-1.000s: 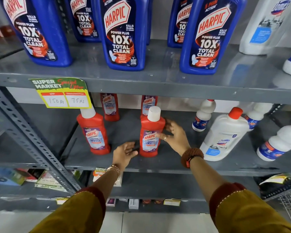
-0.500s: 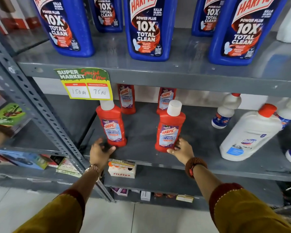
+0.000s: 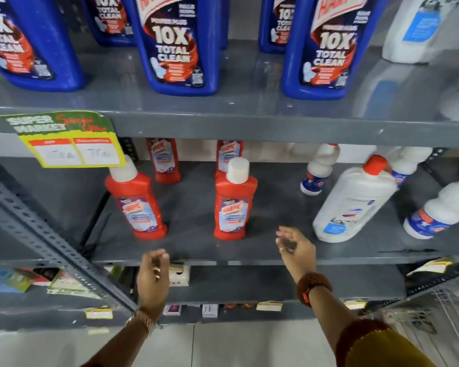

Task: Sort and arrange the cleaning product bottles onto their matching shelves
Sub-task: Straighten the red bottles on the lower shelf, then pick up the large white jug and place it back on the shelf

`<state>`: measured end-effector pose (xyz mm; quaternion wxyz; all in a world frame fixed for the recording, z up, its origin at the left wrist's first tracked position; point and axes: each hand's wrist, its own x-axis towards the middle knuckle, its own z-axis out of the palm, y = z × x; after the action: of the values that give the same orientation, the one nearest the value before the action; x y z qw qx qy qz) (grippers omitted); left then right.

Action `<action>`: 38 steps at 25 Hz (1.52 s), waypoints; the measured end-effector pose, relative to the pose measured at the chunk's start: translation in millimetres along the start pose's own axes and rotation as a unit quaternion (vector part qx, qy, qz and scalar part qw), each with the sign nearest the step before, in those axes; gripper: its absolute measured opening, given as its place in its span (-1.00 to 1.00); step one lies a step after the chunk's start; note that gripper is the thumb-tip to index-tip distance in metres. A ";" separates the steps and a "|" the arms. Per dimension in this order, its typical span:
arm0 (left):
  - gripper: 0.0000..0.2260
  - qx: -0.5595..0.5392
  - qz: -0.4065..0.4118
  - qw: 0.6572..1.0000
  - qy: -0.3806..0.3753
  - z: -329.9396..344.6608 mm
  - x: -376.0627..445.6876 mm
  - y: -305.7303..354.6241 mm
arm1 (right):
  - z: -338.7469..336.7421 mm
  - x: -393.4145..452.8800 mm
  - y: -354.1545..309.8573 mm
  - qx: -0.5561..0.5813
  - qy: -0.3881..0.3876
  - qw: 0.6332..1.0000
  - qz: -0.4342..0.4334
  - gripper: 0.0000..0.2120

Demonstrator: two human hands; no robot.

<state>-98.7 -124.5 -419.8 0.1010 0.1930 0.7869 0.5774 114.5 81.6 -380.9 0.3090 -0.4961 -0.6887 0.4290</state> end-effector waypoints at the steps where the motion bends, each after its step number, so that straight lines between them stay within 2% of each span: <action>1: -0.81 0.003 0.026 0.999 -0.043 10.8 -13.3 2.1 | -17.6 -3.9 7.5 0.000 0.038 0.999 0.002 -0.81; 4: -0.82 0.045 0.072 0.981 -0.172 61.3 -39.1 8.5 | -76.5 -10.9 34.5 -0.007 0.145 0.989 0.019 -0.95; 7: -0.93 0.053 0.101 0.951 -0.289 123.9 -61.5 44.8 | -131.3 -0.8 53.5 0.007 0.211 0.977 0.040 -0.91; 9: -0.89 0.017 0.104 0.940 -0.323 166.7 -70.8 78.3 | -159.5 18.8 54.9 0.055 0.236 0.969 0.043 -0.85; 11: -0.76 -0.007 0.108 0.930 -0.350 211.8 -76.6 113.5 | -184.9 43.3 52.8 0.115 0.206 0.971 0.032 -0.72; 13: -0.50 -0.017 0.094 0.922 -0.376 247.9 -72.6 141.9 | -194.0 68.3 50.2 0.066 0.122 0.990 0.020 -0.59; 14: -0.39 -0.013 0.084 0.922 -0.378 261.4 -68.7 153.2 | -195.0 79.7 52.0 0.016 0.073 0.997 0.008 -0.54; 16: -0.31 0.007 0.085 0.929 -0.361 283.4 -60.8 169.7 | -200.7 97.7 52.1 -0.039 -0.018 0.999 -0.014 -0.55; 19: -0.30 0.004 0.095 0.934 -0.345 298.3 -56.1 179.9 | -210.7 113.7 49.3 -0.007 -0.088 0.995 -0.039 -0.83; 23: -0.25 -0.015 0.100 0.944 -0.314 292.3 -70.5 179.7 | -218.2 112.5 49.9 0.020 -0.108 0.991 -0.080 -0.82; 27: -0.39 -0.020 0.112 0.955 -0.275 269.9 -113.8 184.7 | -234.6 80.1 50.3 0.014 -0.114 0.988 -0.105 -0.92; 30: -0.41 -0.020 0.138 0.955 -0.262 240.9 -147.7 208.7 | -260.8 48.4 35.4 0.023 -0.111 0.984 -0.140 -0.97; 35: -0.53 -0.059 0.227 0.940 -0.246 182.2 -181.6 282.6 | -317.4 -2.0 -37.4 0.075 -0.129 0.958 -0.243 -0.71; 38: -0.56 -0.095 0.283 0.924 -0.238 152.0 -191.0 336.7 | -342.4 -17.1 -85.7 0.129 -0.117 0.939 -0.296 -0.73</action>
<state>195.2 14.5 -160.5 0.1357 0.5289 0.5938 0.5909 375.6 150.8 -153.1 0.4002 -0.1722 -0.7746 0.4584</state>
